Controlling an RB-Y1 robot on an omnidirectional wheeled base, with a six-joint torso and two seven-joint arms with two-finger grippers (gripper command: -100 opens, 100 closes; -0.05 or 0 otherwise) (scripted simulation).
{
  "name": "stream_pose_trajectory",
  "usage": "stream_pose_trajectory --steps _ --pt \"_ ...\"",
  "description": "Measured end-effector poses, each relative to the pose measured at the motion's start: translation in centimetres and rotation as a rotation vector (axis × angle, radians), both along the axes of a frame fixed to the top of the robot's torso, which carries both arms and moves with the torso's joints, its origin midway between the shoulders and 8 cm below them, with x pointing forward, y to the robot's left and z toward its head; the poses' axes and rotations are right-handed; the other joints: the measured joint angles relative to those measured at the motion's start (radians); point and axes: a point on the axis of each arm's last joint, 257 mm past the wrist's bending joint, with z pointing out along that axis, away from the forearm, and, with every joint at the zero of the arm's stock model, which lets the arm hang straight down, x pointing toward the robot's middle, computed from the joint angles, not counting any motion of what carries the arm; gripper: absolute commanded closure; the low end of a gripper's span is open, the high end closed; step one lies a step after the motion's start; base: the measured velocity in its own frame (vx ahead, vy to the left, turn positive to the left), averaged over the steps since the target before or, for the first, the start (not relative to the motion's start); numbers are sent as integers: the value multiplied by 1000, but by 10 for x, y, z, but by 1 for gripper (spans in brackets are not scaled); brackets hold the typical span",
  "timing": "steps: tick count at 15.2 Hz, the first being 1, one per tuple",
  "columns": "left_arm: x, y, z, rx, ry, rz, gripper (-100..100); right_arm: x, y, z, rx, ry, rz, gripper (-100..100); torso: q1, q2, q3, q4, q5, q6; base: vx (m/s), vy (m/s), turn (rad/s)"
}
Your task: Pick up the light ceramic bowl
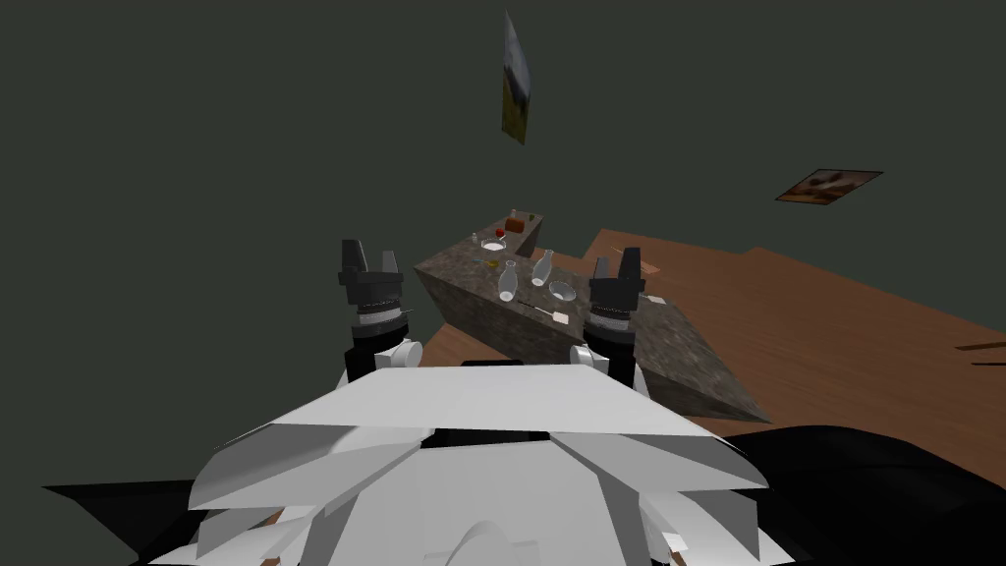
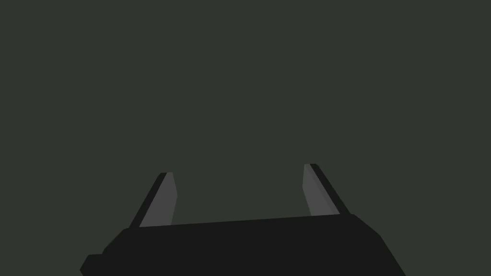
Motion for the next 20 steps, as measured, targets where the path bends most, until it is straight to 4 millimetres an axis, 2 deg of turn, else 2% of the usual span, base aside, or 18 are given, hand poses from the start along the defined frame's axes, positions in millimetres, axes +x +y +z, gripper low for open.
stream_pose_trajectory --steps 4,10,20 --pt "0 0 0 0 0 0 0 7 7 -12 -77 42 16 -100 1 0 0 0 0 0 4 24 26" --pt "0 0 0 0 0 0 0 22 14 -42 -231 134 22 -100 2 0 0 0 0 0 6 33 32" --pt "0 0 0 0 0 0 0 42 9 -114 -518 305 6 -100 2 -1 -1 0 0 0 12 38 41"
